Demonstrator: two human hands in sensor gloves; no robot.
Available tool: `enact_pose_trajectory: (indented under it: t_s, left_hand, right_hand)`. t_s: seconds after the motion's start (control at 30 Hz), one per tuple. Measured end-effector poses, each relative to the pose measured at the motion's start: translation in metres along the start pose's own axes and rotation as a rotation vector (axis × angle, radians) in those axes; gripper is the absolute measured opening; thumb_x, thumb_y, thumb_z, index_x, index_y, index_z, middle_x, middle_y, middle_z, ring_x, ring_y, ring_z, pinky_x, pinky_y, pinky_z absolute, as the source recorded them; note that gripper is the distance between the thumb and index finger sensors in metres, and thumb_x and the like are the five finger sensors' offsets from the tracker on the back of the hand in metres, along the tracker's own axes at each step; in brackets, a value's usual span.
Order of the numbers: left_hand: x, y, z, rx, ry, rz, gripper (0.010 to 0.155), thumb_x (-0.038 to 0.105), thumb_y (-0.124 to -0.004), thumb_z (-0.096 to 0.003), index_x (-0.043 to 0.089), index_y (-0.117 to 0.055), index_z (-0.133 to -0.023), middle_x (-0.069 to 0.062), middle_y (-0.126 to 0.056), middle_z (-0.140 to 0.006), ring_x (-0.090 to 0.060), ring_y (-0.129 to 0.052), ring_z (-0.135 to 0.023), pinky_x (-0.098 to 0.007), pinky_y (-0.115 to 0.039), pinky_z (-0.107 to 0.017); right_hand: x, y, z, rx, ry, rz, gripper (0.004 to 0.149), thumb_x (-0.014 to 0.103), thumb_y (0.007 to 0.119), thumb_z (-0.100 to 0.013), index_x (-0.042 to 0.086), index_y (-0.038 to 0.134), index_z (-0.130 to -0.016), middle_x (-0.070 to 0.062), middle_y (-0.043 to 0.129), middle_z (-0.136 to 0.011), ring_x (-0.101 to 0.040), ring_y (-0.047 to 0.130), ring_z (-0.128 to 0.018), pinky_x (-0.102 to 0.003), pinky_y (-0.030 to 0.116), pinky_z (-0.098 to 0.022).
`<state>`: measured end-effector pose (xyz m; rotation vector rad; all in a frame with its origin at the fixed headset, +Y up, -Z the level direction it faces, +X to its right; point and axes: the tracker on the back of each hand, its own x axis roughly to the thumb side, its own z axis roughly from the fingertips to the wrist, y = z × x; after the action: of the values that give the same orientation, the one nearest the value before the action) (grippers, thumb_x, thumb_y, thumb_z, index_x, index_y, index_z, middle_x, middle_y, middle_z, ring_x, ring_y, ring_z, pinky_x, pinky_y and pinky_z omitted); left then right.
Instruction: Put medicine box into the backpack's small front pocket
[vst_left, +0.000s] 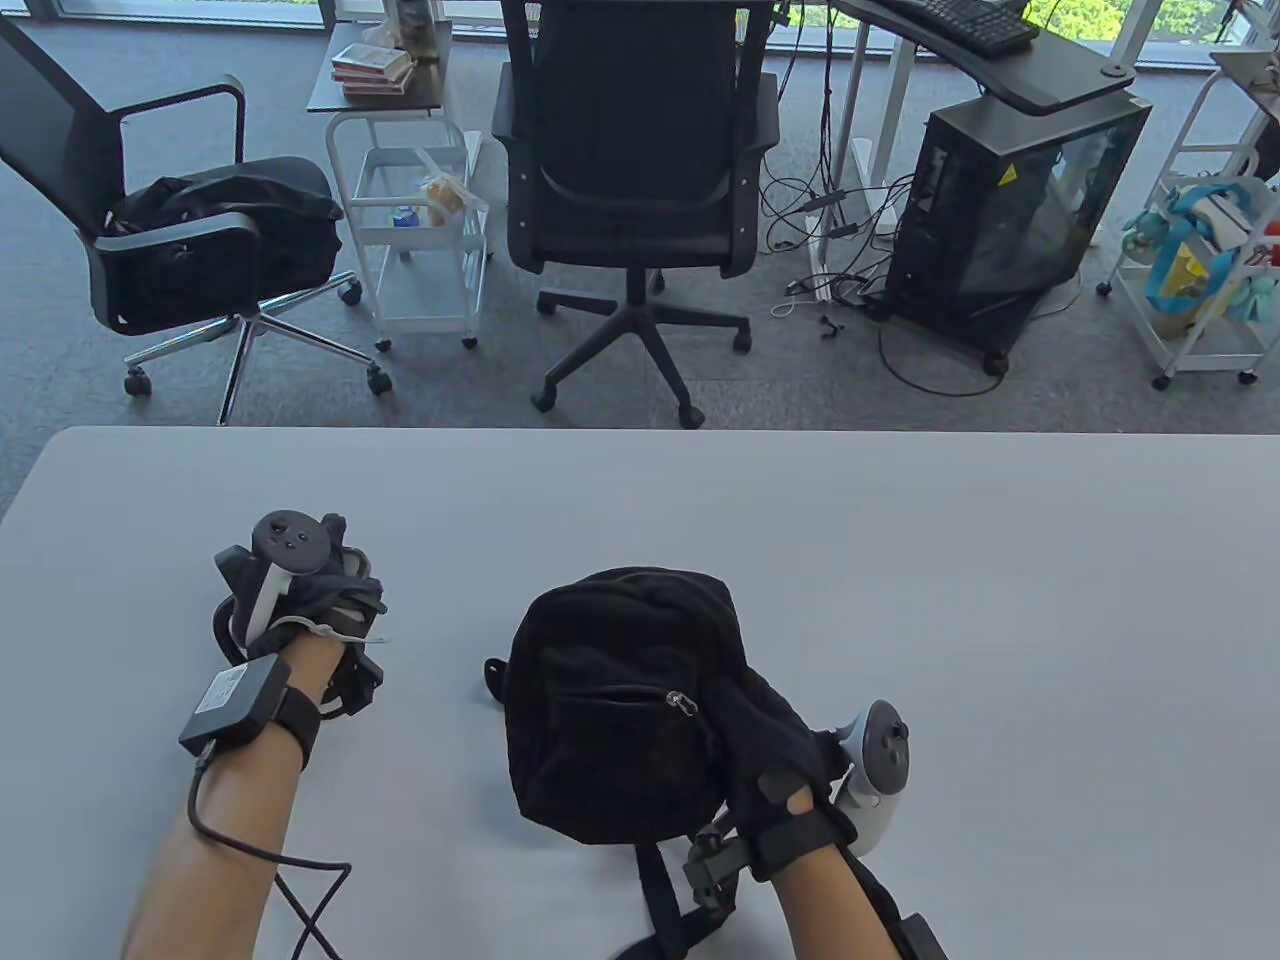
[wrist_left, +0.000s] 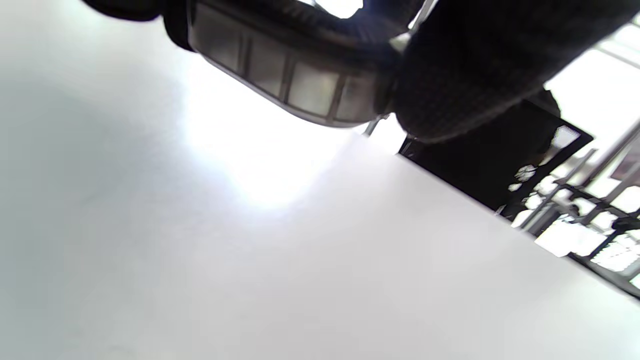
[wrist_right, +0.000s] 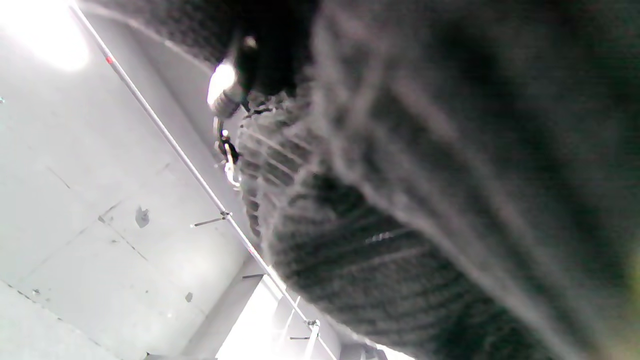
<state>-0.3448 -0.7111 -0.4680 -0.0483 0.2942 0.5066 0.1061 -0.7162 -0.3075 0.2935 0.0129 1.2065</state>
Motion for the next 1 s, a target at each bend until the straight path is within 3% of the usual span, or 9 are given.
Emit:
enact_pose_trajectory:
  t_s: [0.1, 0.27, 0.5, 0.7, 0.87, 1.0]
  left_hand:
    - [0.025, 0.023, 0.033, 0.031, -0.142, 0.085, 0.076, 0.053, -0.094, -0.0453, 0.042, -0.053, -0.109, -0.03, -0.047, -0.111, -0.055, -0.072, -0.086, -0.069, -0.063, -0.056]
    - [0.053, 0.046, 0.096, 0.079, -0.322, 0.193, 0.077, 0.057, -0.093, -0.0462, 0.039, -0.052, -0.108, -0.029, -0.05, -0.111, -0.053, -0.079, -0.083, -0.068, -0.069, -0.053]
    - [0.071, 0.026, 0.173, 0.06, -0.485, 0.365, 0.08, 0.065, -0.089, -0.0485, 0.043, -0.046, -0.112, -0.029, -0.054, -0.11, -0.049, -0.086, -0.079, -0.066, -0.073, -0.052]
    - [0.075, -0.002, 0.201, 0.024, -0.519, 0.672, 0.072, 0.066, -0.09, -0.0483, 0.04, -0.059, -0.109, -0.029, -0.056, -0.108, -0.049, -0.089, -0.077, -0.067, -0.074, -0.05]
    - [0.08, -0.016, 0.213, -0.019, -0.582, 0.691, 0.074, 0.066, -0.09, -0.0484, 0.036, -0.056, -0.107, -0.028, -0.055, -0.109, -0.05, -0.094, -0.072, -0.065, -0.078, -0.047]
    - [0.081, -0.016, 0.219, 0.051, -0.609, 0.698, 0.075, 0.069, -0.089, -0.0479, 0.034, -0.058, -0.106, -0.027, -0.06, -0.107, -0.048, -0.098, -0.067, -0.064, -0.081, -0.045]
  right_hand:
    - [-0.001, -0.001, 0.001, -0.021, 0.002, -0.004, 0.052, 0.041, 0.071, -0.058, 0.003, 0.072, -0.093, -0.013, 0.093, -0.082, -0.04, 0.094, -0.076, -0.067, 0.064, -0.059]
    - [-0.004, 0.0, 0.002, -0.034, 0.01, 0.008, 0.052, 0.041, 0.071, -0.058, 0.003, 0.071, -0.093, -0.014, 0.092, -0.083, -0.04, 0.093, -0.078, -0.067, 0.064, -0.06]
    - [-0.007, 0.008, 0.006, -0.016, 0.004, 0.041, 0.052, 0.041, 0.071, -0.058, 0.003, 0.071, -0.094, -0.014, 0.091, -0.084, -0.04, 0.092, -0.079, -0.066, 0.064, -0.06]
    - [-0.011, 0.017, 0.009, 0.012, 0.001, 0.119, 0.052, 0.041, 0.07, -0.058, 0.003, 0.07, -0.094, -0.014, 0.09, -0.085, -0.041, 0.091, -0.08, -0.067, 0.064, -0.06]
    - [-0.018, 0.025, 0.01, 0.012, 0.025, 0.163, 0.052, 0.041, 0.07, -0.058, 0.003, 0.069, -0.094, -0.014, 0.09, -0.086, -0.041, 0.091, -0.08, -0.066, 0.063, -0.06]
    - [-0.023, 0.03, 0.011, 0.014, 0.044, 0.185, 0.052, 0.041, 0.07, -0.058, 0.004, 0.069, -0.094, -0.014, 0.089, -0.086, -0.041, 0.09, -0.08, -0.066, 0.063, -0.06]
